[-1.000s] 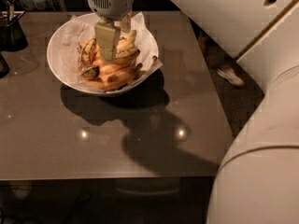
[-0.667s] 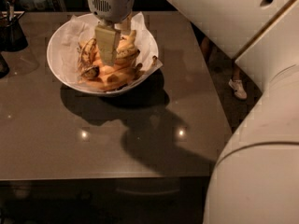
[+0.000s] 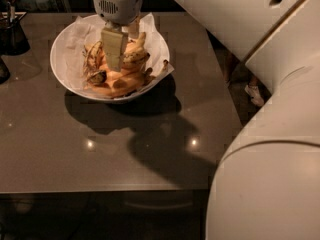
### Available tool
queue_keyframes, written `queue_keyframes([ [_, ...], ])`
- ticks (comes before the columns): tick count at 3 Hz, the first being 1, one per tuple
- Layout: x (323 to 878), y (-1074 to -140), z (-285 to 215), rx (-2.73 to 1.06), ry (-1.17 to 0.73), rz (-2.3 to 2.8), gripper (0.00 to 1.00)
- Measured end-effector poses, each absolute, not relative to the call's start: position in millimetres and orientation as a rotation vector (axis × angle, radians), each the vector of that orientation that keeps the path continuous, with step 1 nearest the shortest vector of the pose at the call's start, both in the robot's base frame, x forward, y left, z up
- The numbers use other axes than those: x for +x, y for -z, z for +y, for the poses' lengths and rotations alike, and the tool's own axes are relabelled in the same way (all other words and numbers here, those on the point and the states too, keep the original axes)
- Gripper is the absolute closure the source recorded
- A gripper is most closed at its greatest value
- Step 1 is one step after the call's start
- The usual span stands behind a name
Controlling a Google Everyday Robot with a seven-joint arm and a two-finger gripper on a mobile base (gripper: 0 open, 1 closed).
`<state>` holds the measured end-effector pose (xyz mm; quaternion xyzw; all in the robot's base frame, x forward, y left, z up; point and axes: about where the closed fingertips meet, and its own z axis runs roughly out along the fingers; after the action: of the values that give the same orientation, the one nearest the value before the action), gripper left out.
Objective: Pick banana from white bowl
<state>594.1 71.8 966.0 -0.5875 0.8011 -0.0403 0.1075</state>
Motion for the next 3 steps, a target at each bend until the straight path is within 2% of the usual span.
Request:
queue_keyframes([
  [3, 599.9, -954.4, 75.0, -1.769, 0.068, 2.370, 0.31],
])
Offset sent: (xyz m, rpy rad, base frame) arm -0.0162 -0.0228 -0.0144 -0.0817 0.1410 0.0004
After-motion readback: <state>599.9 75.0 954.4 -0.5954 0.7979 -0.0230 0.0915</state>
